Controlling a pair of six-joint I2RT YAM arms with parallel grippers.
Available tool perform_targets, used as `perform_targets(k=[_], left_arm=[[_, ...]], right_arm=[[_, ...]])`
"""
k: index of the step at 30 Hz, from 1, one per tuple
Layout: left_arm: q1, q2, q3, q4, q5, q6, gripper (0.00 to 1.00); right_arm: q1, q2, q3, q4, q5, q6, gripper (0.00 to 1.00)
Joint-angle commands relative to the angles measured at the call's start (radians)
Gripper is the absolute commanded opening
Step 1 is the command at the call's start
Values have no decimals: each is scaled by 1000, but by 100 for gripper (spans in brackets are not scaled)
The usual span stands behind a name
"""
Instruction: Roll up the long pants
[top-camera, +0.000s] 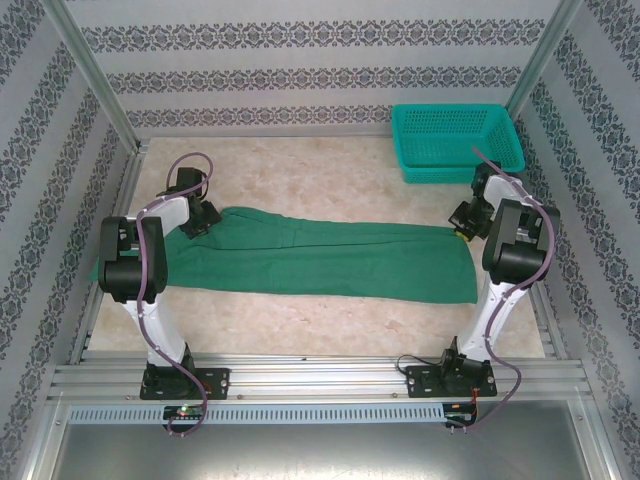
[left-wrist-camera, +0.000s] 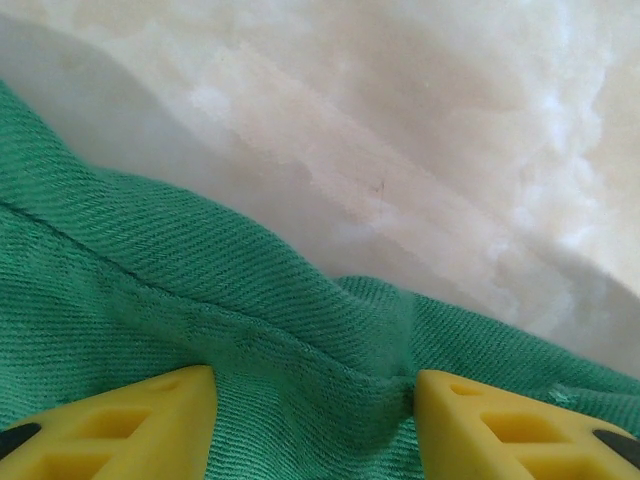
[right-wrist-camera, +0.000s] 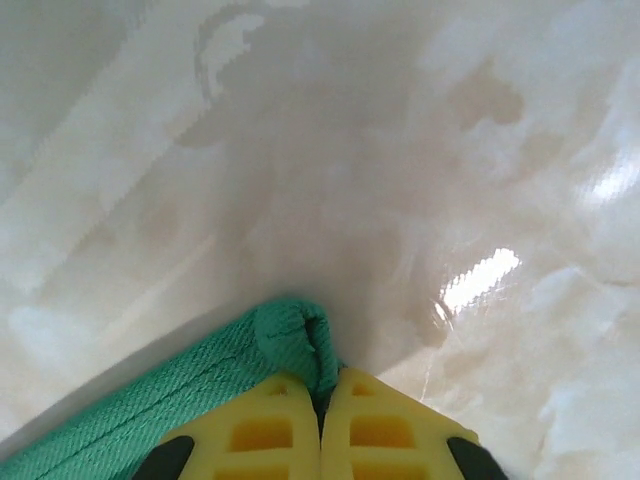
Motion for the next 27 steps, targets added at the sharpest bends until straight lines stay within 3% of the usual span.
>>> perform_targets(k=[1, 4, 5, 8, 13, 18, 27], left_arm=[[-5, -6, -16, -10, -10, 14, 54], [-5, -5, -21, -7, -4, 13, 54], [-5, -6, -23, -6, -3, 13, 55], [-5, -5, -26, -1, 4, 10, 54], [-5, -3, -26, -1, 11, 8, 54], [-5, -1, -25, 4, 18, 7, 54], [-5, 10, -32, 17, 38, 2, 53]], right_arm=[[-8, -27, -18, -18, 19, 5, 24], [-9, -22, 12, -47, 16, -12, 51], [-7, -19, 18, -56, 16, -15, 54], [-7, -30, 10, -49, 4, -19, 54], [-7, -53, -13, -45, 1, -21, 43], [-6, -101, -57, -39, 15, -20, 51], [3, -97, -70, -36, -4, -38, 51]])
